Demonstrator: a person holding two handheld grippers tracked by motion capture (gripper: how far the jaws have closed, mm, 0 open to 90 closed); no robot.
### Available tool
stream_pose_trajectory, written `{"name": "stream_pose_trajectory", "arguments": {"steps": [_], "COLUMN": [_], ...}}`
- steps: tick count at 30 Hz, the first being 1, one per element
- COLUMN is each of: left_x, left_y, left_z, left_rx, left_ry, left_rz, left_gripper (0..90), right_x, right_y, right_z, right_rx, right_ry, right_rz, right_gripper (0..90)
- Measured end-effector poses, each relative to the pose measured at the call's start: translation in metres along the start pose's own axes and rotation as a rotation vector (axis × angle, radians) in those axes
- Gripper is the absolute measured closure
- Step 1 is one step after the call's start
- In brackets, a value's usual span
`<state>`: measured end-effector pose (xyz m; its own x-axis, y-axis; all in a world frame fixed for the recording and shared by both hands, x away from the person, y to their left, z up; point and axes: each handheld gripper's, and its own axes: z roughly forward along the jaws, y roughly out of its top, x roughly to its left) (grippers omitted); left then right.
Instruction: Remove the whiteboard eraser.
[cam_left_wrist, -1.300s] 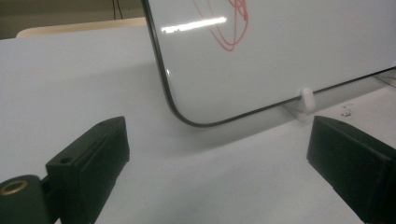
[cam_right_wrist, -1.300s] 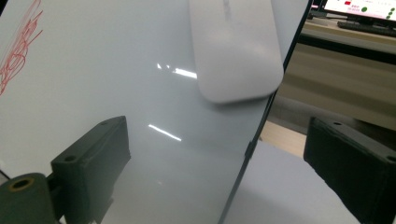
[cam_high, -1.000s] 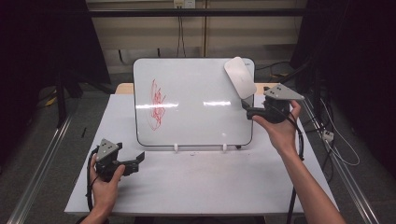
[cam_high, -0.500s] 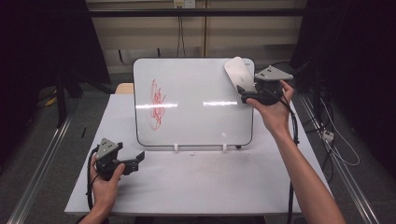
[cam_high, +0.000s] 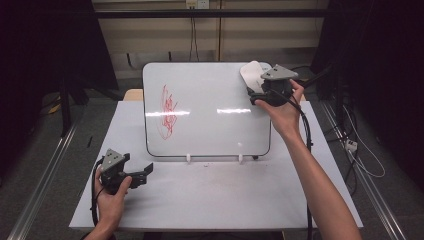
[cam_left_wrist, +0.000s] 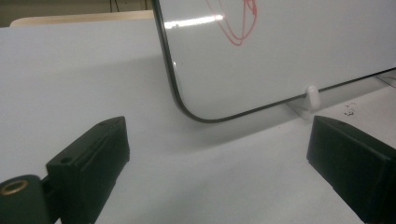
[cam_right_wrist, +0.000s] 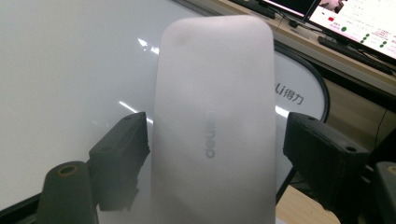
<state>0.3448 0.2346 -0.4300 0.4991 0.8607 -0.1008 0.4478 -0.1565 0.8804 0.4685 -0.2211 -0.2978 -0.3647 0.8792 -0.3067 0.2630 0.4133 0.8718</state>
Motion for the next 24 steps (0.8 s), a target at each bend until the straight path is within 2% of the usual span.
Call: {"name": "stream_pose_trajectory", "arguments": {"steps": [5, 6, 11, 20, 24], "left_x": [-0.001, -0.001, -0.002, -0.002, -0.001], "left_y": [0.001, 0.001, 0.001, 0.001, 0.0], "left_z": [-0.001, -0.001, 0.0, -0.001, -0.002], "left_rx": [0.0, 0.0, 0.003, 0.002, 0.005], "left_ry": [-0.004, -0.004, -0.008, -0.006, -0.006], "left_rz": [0.012, 0.011, 0.02, 0.018, 0.021], "left_gripper": [5.7, 5.7, 5.8, 5.8, 5.9], "right_x": [0.003, 0.005, 0.007, 0.011, 0.012], "right_y": [0.0, 0.002, 0.003, 0.003, 0.003], "right_z": [0.004, 0.006, 0.007, 0.011, 0.013], "right_rx": [-0.003, 0.004, 0.022, 0.059, 0.069], "right_ry": [-0.004, -0.013, -0.043, -0.061, -0.081], "right_rz": [-0.01, -0.028, -0.053, -0.08, -0.094], "right_gripper": [24.3, 24.5, 29.6, 26.2, 28.4]}}
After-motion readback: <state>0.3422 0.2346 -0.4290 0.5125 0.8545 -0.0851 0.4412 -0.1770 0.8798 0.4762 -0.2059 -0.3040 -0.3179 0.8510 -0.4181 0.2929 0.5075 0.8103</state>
